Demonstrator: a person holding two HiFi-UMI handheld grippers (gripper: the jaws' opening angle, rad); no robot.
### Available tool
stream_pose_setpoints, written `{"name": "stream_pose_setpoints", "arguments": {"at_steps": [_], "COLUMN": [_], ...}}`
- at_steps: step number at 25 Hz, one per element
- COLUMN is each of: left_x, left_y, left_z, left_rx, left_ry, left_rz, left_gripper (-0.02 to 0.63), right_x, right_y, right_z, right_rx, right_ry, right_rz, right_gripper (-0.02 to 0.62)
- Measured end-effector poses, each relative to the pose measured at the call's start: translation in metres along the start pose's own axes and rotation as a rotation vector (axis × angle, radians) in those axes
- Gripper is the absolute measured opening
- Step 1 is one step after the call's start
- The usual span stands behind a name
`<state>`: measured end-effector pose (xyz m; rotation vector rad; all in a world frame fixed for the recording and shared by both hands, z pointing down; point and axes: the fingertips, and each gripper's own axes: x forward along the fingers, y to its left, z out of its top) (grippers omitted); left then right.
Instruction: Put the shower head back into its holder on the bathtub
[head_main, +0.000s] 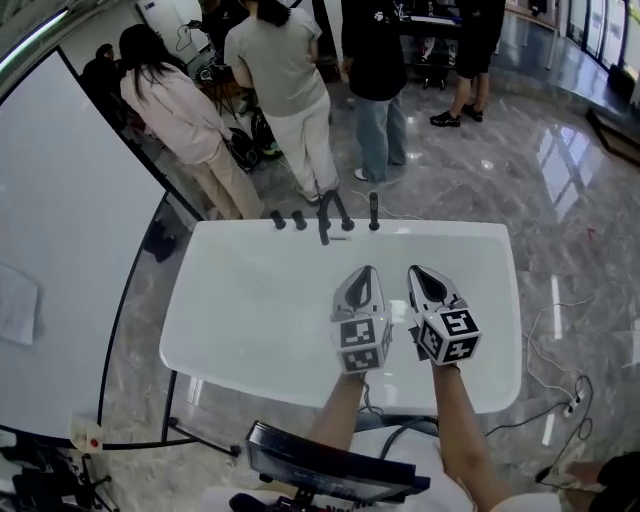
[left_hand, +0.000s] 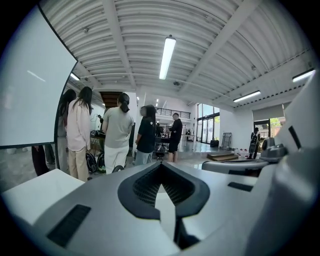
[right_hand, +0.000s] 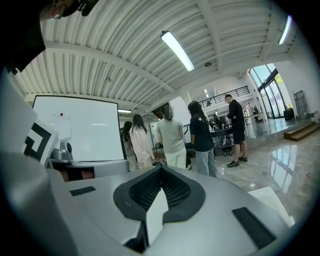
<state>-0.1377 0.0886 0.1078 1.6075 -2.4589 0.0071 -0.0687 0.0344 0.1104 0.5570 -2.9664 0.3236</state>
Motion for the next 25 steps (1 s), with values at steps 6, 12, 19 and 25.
{"name": "stream_pose_setpoints", "arguments": {"at_steps": [6,12,19,25], "left_x": [-0.006,-0.007,-0.007,-0.012], "left_y": [-0.008,-0.016,-0.021,-0.019], "left_z": [0.015,0.025,0.034,0.03], "left_rx": [0.037,0.053,0.043,0.039], "left_ry": [-0.036,-0.051,-0.066,-0.064], "left_rz": [-0.002,-0.023,-0.04,-0.043], "left_gripper": [0.003,0.003,0.003,0.003], "right_x": [-0.007,-0.01,-0.01,-0.011], "right_y": [-0.002,-0.006,-0.004,0.003], "right_z": [0.013,0.024,0.033,0.028], "right_rx": [-0.018,-0.029,-0.039,-0.043], "right_ry": [-0.02,-0.043,-0.053,-0.048], "right_rz": [-0.003,-0.013,-0.016,-0.013], "right_gripper": [0.006,0.006,0.006,0.006]}}
